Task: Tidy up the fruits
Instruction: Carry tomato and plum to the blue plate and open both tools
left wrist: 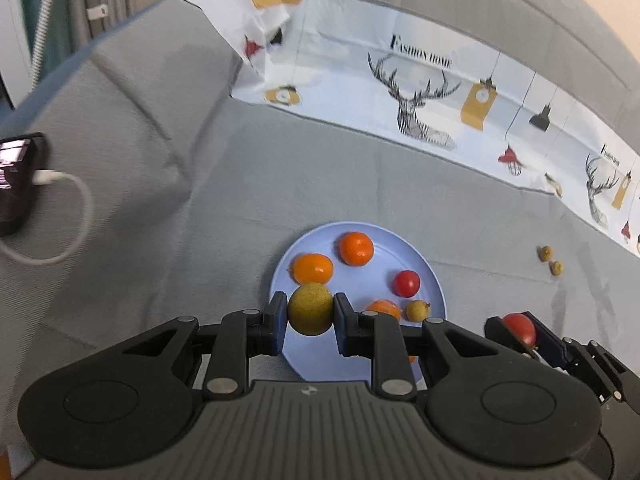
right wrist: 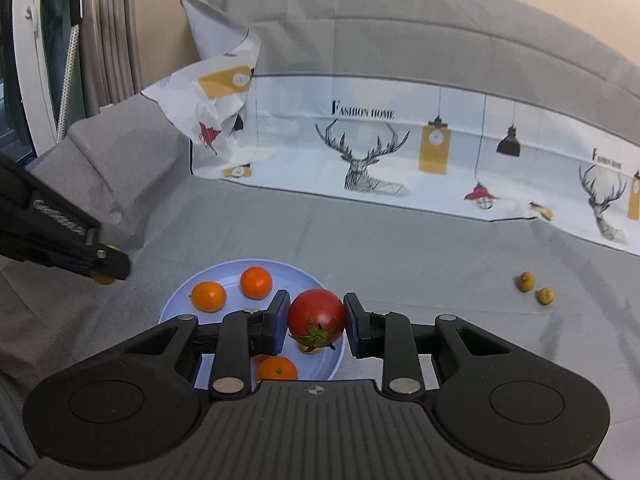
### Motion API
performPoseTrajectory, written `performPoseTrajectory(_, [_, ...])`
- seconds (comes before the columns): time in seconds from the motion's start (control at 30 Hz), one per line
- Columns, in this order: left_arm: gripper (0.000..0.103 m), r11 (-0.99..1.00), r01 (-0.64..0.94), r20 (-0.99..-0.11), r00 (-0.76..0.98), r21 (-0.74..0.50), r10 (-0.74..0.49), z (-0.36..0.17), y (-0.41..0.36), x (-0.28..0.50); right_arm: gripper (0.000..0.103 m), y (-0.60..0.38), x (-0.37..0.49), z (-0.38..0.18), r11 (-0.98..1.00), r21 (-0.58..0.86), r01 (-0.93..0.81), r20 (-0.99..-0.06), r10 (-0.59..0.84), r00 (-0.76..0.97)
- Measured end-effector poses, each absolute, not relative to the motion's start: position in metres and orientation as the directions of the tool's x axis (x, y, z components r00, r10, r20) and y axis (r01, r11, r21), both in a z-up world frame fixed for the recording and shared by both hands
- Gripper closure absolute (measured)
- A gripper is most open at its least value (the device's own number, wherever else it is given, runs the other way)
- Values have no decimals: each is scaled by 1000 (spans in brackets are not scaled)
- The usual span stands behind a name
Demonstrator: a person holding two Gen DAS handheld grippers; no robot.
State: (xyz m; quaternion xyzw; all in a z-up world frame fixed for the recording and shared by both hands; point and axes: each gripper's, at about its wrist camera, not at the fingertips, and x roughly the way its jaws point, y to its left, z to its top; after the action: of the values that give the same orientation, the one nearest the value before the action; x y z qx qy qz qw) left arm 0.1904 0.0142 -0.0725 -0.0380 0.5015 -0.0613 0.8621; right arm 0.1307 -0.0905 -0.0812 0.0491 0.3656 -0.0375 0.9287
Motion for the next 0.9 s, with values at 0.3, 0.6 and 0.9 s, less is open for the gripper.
performPoseTrajectory(0.3, [76,992,87,-907,404,-89,-117,-123,-2,222,72,-90,163,-118,993,86,82,-731,7,682])
performPoseTrajectory(0.6, [0,994,96,-857,507,-56,-97,-109,7,219,53,-94,189,-132,987,151,58,-732,73,677])
performPoseTrajectory(0.9, [0,992,125,-843,533,-6,-73,-74,18,147,14,-102,135,-96,989,138,51,-745,70,664])
